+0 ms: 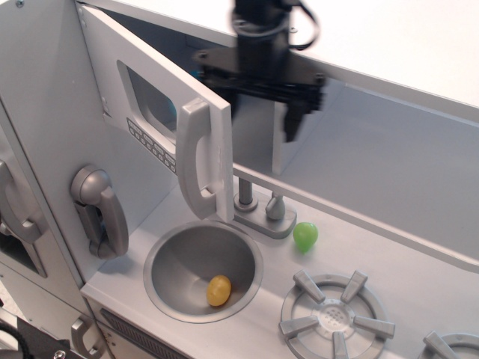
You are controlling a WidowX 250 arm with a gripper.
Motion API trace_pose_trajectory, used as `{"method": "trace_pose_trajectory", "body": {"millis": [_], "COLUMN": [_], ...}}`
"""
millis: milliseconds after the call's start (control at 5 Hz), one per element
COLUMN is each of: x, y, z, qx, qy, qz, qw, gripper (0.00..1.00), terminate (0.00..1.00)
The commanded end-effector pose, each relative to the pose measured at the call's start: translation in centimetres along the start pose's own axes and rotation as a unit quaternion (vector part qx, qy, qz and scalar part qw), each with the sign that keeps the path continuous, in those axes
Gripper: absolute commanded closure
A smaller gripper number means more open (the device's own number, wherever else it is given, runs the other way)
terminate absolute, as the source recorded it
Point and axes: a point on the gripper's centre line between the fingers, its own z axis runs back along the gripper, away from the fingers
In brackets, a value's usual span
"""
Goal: Open microwave
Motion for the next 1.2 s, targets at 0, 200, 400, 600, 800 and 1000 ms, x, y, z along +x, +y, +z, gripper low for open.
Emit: {"method": "trace_pose_trajectory", "body": {"millis": [0,200,400,600,800,1000], "x": [-2.3,-3.8,-4.7,-4.8,-4.1,-3.0], "y": [5.0,7.8,10.1,10.3,8.6,7.2], "z": [2.2,2.8,3.3,4.4,6.6,8.9], "qx": [0.004,0.001,0.001,-0.016,-0.039,-0.060], "qy": [-0.015,-0.016,-0.031,-0.024,-0.035,-0.028], "qz": [-0.024,-0.034,-0.042,-0.045,-0.042,-0.027], "qw": [0.9996,0.9993,0.9987,0.9986,0.9977,0.9974], "gripper": [0.00,0.00,0.00,0.00,0.00,0.00], "terminate": [0.00,0.00,0.00,0.00,0.00,0.00]}}
